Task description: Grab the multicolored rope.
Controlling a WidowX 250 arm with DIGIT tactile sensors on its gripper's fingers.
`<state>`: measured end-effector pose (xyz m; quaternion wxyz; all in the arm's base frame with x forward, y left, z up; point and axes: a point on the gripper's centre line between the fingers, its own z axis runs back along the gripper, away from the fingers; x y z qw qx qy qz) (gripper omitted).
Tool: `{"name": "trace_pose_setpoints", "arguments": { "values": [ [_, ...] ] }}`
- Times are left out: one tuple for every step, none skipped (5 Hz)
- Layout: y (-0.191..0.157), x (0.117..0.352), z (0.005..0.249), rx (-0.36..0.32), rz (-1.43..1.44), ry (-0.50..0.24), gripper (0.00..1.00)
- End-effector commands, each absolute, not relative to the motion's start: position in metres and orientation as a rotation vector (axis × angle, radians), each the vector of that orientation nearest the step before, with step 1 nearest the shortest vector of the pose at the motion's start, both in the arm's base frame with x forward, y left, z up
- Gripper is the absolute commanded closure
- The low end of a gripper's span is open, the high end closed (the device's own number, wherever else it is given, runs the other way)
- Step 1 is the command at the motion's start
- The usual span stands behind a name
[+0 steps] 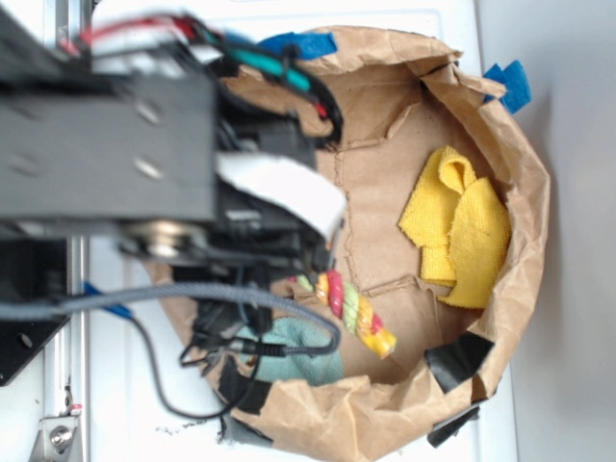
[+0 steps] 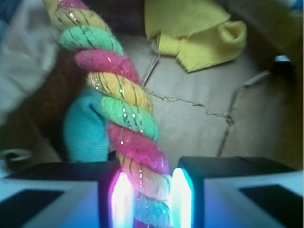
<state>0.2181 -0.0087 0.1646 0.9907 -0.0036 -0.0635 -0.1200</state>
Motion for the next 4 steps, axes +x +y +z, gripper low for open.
{"name": "trace_pose_setpoints", "arguments": {
  "values": [
    [-0.012,0.219,0.196,0.036,-0.056,-0.105,1.00],
    [-0.003,0.236,0.190,0.044,-0.032,-0.091,1.00],
    [0.002,0.257,0.179,0.056,-0.021,-0.091,1.00],
    [0.003,0.271,0.171,0.051,-0.029,-0.096,1.00]
  ]
}}
